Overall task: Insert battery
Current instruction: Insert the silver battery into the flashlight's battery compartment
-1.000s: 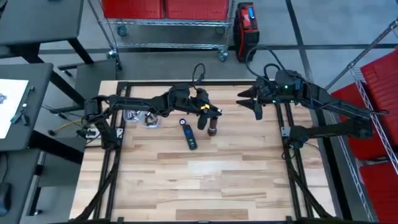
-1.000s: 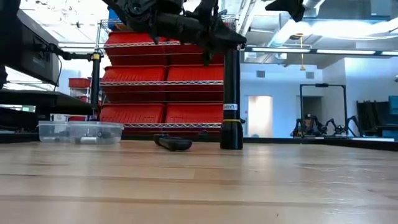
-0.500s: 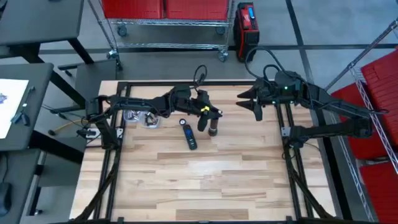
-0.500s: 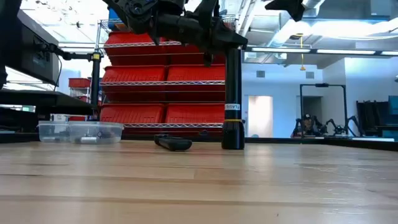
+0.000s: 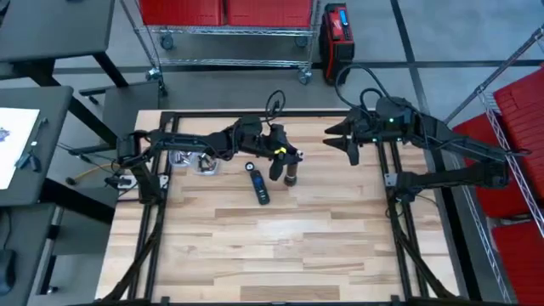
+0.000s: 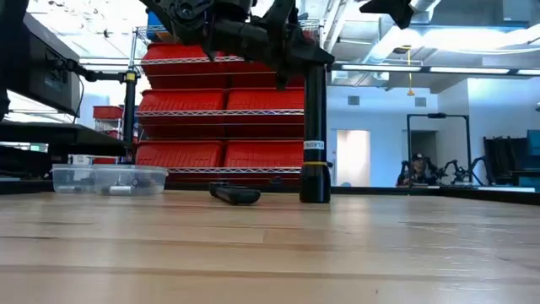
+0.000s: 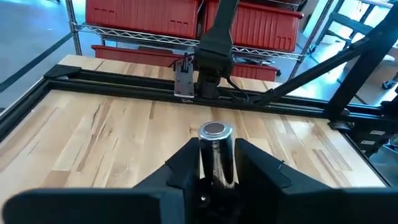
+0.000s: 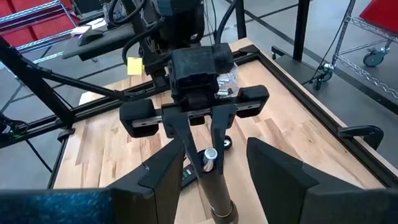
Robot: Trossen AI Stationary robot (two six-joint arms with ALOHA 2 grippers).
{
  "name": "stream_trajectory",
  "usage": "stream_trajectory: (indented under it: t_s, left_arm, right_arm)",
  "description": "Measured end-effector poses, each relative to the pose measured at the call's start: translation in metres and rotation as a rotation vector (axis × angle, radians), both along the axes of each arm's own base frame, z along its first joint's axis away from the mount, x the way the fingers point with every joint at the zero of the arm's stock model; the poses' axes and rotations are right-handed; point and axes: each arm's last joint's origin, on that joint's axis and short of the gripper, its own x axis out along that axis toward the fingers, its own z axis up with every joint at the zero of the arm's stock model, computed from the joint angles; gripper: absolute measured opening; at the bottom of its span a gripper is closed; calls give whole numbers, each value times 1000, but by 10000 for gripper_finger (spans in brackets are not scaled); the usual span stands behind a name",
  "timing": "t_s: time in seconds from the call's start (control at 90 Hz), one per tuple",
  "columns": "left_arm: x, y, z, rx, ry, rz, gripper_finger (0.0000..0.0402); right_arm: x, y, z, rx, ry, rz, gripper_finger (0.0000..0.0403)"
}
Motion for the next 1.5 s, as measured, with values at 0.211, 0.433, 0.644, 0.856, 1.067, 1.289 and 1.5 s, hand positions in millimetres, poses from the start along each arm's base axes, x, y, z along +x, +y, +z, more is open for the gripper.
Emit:
stream_trajectory:
  t_s: [0.211,0.433,0.644,0.856,1.067,1.289,1.5]
  left_arm:
    - [1,0,2,9,-26,0,83]
    - [2,0,6,32,-38,-4,83]
    - [2,0,5,38,-18,-6,84]
    - [2,0,5,37,-14,-6,84]
    - [2,0,4,36,-9,-6,84]
    - [2,0,5,35,-7,-6,84]
    - [2,0,5,34,-7,-6,84]
  right_arm:
    - [0,0,0,0,1,0,166]
    - [0,0,0,1,3,2,166]
    - [9,2,-7,-2,56,32,166]
    - [30,-1,-27,17,180,54,166]
    - [41,-5,-41,27,259,58,143]
    - [36,-5,-38,21,256,44,114]
    - [35,-4,-38,22,263,39,106]
